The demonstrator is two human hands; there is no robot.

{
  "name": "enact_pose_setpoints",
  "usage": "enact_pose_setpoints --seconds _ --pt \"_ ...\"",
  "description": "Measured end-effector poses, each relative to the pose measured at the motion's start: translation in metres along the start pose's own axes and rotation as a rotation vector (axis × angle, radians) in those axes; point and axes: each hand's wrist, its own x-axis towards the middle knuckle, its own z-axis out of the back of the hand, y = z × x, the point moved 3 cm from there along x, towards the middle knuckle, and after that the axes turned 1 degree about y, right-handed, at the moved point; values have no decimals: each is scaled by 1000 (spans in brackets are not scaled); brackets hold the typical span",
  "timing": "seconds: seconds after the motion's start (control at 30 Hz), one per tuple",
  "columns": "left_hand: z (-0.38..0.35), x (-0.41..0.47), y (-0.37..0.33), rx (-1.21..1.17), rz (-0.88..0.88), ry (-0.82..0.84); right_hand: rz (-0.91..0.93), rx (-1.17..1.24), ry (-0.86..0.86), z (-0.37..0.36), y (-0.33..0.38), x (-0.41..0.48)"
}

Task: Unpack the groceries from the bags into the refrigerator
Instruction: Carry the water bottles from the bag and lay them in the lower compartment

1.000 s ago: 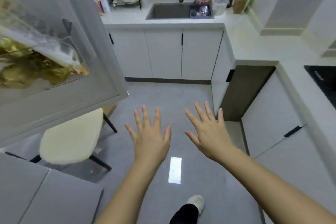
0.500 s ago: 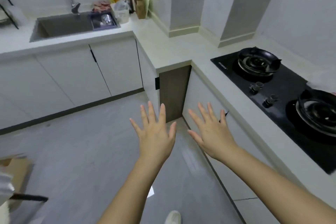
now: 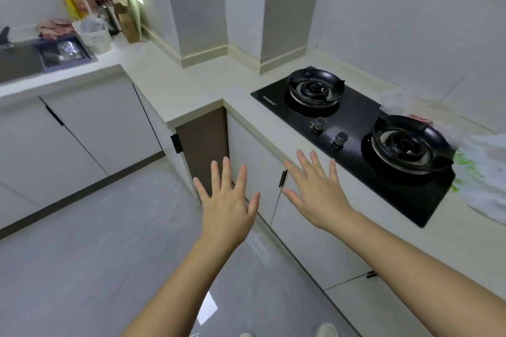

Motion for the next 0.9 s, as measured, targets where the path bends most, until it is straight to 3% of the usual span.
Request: enact_pose_setpoints --seconds 0.2,0.43,0.9 --pt "-12 27 -69 47 -74 2 -62 3 -40 -2 -88 -1" --pt "-31 64 -206 11 -171 -11 -158 15 -66 -5 -224 -21" --pt "-64 95 -462 -51 -552 -34 -519 46 -158 12 -473 -104"
